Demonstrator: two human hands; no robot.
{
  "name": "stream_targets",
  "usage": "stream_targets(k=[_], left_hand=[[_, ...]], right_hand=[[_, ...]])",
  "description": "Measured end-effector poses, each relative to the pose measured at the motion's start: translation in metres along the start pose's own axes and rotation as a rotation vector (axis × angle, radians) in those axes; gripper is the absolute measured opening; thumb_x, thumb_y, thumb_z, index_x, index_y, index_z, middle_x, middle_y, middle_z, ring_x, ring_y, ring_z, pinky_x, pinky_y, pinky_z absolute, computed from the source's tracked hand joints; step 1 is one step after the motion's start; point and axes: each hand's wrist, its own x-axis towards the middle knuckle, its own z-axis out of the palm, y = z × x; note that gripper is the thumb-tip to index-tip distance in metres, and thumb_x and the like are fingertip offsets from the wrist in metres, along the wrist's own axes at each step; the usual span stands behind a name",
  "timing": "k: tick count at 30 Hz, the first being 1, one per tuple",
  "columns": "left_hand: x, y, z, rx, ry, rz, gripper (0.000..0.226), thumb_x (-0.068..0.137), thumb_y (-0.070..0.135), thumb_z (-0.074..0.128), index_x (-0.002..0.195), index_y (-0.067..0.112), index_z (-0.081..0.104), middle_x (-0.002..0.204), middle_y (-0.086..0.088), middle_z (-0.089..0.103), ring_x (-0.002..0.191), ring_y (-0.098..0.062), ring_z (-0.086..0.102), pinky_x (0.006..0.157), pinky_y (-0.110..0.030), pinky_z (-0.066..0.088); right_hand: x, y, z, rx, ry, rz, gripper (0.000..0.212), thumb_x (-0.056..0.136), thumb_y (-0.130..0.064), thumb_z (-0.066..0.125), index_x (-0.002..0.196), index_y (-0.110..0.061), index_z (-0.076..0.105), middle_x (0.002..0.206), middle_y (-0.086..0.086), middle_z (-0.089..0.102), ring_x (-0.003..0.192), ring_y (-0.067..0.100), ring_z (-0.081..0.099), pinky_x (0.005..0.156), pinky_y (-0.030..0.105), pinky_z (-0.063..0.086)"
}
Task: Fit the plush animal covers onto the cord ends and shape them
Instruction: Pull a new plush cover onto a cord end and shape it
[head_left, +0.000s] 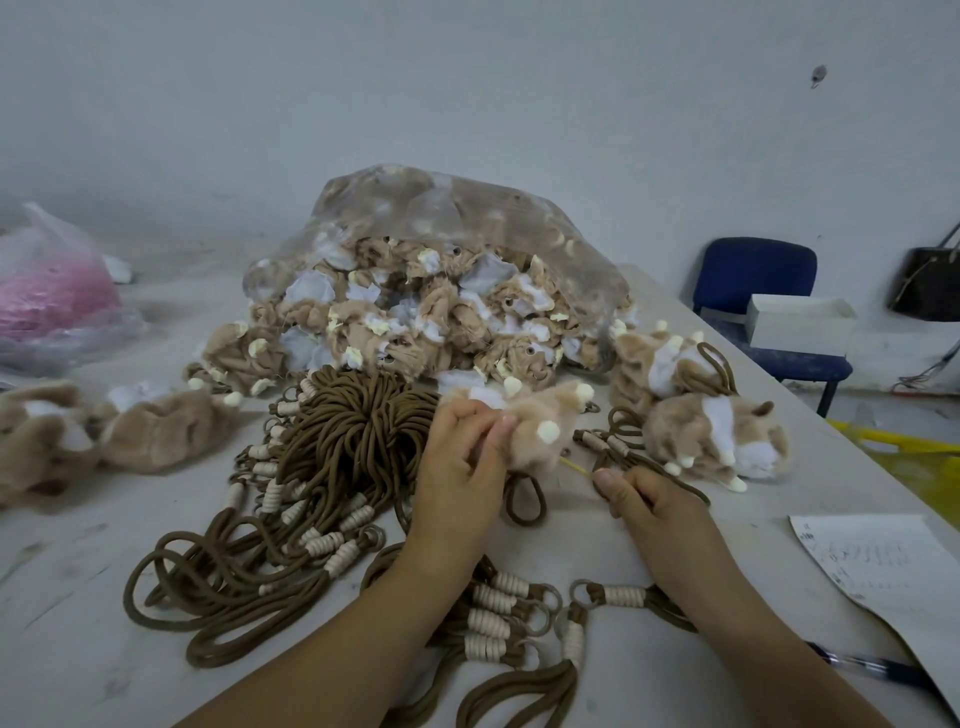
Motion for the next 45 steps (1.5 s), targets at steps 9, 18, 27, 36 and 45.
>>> stream_targets(k=[9, 18, 27, 36, 45], left_hand=[[-0.003, 0.008, -0.002, -0.185, -0.116, -0.028, 0.025, 0.094, 0.02, 0.059, 0.078, 0.033, 0.072, 0.101, 0.013, 0.062, 0.098, 0.005, 0.059, 0.084, -0.007, 0.041], [-0.003, 0.006, 0.007, -0.417, -0.186, -0.178, 0.024, 0.083, 0.041, 0.062, 0.1, 0.028, 0.072, 0.117, 0.002, 0.067, 0.114, -0.015, 0.062, 0.097, -0.038, 0.05], [0.001, 0.004, 0.003, -0.047, -0.043, -0.056, 0.023, 0.077, 0.049, 0.062, 0.071, 0.027, 0.06, 0.095, 0.007, 0.056, 0.083, 0.006, 0.057, 0.072, -0.004, 0.04], [0.004, 0.0, -0.003, 0.123, -0.027, 0.057, 0.025, 0.088, 0.021, 0.07, 0.071, 0.02, 0.051, 0.096, 0.008, 0.049, 0.086, 0.002, 0.052, 0.075, -0.003, 0.036], [-0.003, 0.007, 0.007, -0.037, -0.007, 0.044, 0.033, 0.08, 0.045, 0.06, 0.093, 0.015, 0.055, 0.087, 0.015, 0.059, 0.077, 0.001, 0.059, 0.065, -0.008, 0.043]], right_hand=[[-0.001, -0.01, -0.009, 0.119, -0.026, -0.121, 0.051, 0.075, -0.056, 0.049, 0.065, -0.007, 0.058, 0.061, 0.003, 0.057, 0.059, 0.005, 0.051, 0.056, 0.012, 0.036], [-0.001, -0.01, -0.005, 0.22, -0.046, -0.152, 0.054, 0.073, -0.056, 0.052, 0.074, -0.004, 0.063, 0.071, 0.01, 0.064, 0.067, 0.013, 0.055, 0.057, 0.016, 0.04], [0.0, -0.006, -0.006, 0.123, -0.006, -0.154, 0.046, 0.076, -0.055, 0.051, 0.062, -0.012, 0.057, 0.057, -0.005, 0.053, 0.058, 0.0, 0.05, 0.059, 0.01, 0.034], [0.001, -0.004, -0.009, 0.06, -0.001, -0.13, 0.05, 0.072, -0.062, 0.046, 0.061, -0.015, 0.057, 0.059, -0.006, 0.053, 0.064, 0.002, 0.051, 0.077, 0.031, 0.033], [-0.005, -0.015, -0.002, 0.192, -0.059, -0.063, 0.044, 0.073, -0.06, 0.049, 0.065, -0.018, 0.06, 0.07, -0.014, 0.062, 0.064, -0.004, 0.054, 0.058, 0.006, 0.037]])
